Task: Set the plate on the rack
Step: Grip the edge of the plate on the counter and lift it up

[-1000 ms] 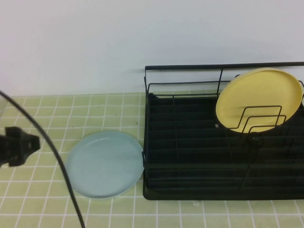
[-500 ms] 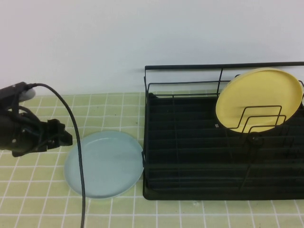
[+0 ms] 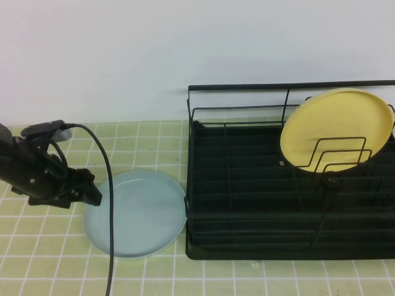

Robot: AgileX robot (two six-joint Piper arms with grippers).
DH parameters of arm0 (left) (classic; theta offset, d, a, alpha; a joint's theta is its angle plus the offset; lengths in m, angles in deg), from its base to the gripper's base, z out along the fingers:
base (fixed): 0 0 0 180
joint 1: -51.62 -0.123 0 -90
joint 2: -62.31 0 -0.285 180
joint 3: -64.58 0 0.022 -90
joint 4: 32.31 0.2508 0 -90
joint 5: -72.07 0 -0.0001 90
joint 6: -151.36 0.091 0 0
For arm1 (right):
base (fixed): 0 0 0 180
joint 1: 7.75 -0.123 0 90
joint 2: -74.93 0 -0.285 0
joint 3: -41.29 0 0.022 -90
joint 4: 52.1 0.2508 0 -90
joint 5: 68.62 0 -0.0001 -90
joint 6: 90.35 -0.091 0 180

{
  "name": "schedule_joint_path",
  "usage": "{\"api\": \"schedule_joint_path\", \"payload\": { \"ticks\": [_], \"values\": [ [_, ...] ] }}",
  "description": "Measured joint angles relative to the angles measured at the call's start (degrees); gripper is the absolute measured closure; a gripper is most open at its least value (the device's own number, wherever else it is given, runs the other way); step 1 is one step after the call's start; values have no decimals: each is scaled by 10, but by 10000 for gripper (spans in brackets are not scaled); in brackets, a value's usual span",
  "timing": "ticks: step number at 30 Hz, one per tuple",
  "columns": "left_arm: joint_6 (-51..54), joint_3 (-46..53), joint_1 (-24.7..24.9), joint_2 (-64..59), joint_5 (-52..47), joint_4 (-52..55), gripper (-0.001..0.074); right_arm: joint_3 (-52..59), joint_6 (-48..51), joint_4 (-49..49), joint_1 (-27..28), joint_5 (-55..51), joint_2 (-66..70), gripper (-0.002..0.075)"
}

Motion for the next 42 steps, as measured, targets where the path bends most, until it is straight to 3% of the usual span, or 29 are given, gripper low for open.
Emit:
{"api": "schedule_joint_path", "payload": {
  "ticks": [10,16,26,34,42],
  "values": [
    [-7,0,19,-22,4,-4,213,0,0,7,0,1,0,725],
    [-70,0,55,-34,30,77,246,0,0,10,0,2,0,725],
    [-101,0,58,-35,45,92,472,0,0,10,0,3,0,725],
    [-101,0,58,-35,46,92,736,0,0,19,0,5,0,725],
    [-132,-4,55,-32,41,160,735,0,0,20,0,5,0,725]
  ]
}}
